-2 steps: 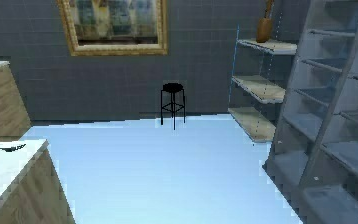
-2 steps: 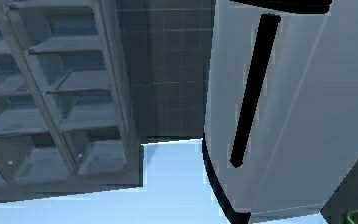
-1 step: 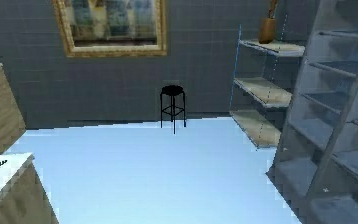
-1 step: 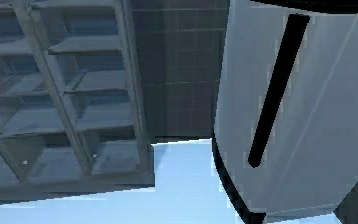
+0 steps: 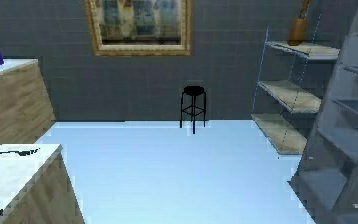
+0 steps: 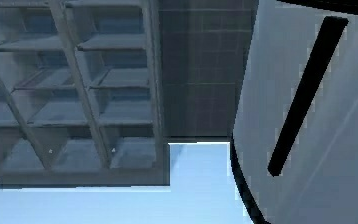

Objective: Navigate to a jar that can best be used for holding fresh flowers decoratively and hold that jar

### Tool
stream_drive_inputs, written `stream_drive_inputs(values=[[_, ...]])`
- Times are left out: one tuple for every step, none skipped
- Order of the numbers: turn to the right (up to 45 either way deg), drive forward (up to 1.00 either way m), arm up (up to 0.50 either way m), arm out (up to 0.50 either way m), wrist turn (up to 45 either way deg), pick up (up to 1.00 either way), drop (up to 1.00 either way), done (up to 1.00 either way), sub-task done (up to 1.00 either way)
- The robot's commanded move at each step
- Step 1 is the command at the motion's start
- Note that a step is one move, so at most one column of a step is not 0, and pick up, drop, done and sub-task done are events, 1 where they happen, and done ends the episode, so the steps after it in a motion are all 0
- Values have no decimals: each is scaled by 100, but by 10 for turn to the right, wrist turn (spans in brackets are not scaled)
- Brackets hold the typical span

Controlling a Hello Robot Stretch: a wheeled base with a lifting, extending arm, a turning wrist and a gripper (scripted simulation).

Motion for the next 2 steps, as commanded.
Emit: stream_drive_inputs(values=[[0,100,0,0,0,0,0,0,0],[-450,0,0,0,0,0,0,0,0]])
